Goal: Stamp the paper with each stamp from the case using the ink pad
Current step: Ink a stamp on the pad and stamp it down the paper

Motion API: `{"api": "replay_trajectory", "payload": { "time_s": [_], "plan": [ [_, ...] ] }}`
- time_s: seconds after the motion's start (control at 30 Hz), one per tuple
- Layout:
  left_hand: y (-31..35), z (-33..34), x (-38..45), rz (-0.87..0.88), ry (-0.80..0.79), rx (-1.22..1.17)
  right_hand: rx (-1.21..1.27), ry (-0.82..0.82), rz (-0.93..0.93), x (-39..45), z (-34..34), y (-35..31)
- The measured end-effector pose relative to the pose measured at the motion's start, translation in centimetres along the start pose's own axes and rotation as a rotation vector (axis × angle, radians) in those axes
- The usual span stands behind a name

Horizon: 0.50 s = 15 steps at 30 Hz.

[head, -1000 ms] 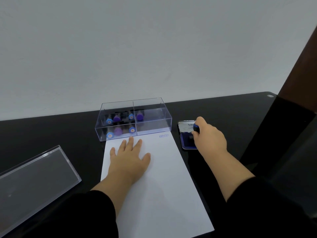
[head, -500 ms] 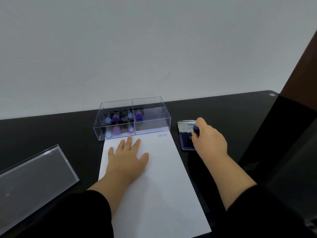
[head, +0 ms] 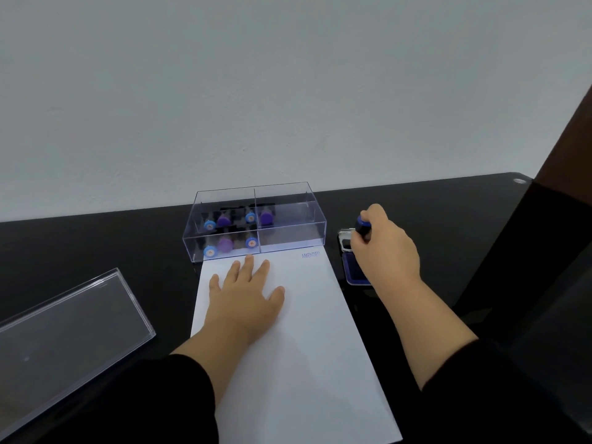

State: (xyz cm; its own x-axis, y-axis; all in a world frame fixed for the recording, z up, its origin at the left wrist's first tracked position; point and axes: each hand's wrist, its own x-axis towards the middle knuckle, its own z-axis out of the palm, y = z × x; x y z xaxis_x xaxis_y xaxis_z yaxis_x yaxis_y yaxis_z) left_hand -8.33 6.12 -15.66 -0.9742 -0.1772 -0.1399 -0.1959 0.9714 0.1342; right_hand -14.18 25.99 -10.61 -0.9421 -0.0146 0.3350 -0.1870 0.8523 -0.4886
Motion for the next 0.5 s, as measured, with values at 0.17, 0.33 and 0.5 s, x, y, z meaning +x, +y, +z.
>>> {"api": "replay_trajectory", "payload": {
  "time_s": [0.17, 0.33, 0.5],
  "plan": [
    [0.0, 0.1, 0.0, -0.004, 0.004, -0.009, 0.116, -0.016, -0.095, 0.1, 2.3, -1.4],
    [0.0, 0.2, 0.1, -0.009, 0.008, -0.003, 0.079, -0.057, -0.176, -0.2, 3.8, -1.6],
    [0.0, 0.3, 0.1, -0.009, 0.001, -0.001, 0.031, -0.082, -0.214, -0.3, 4.5, -2.0]
  ]
}}
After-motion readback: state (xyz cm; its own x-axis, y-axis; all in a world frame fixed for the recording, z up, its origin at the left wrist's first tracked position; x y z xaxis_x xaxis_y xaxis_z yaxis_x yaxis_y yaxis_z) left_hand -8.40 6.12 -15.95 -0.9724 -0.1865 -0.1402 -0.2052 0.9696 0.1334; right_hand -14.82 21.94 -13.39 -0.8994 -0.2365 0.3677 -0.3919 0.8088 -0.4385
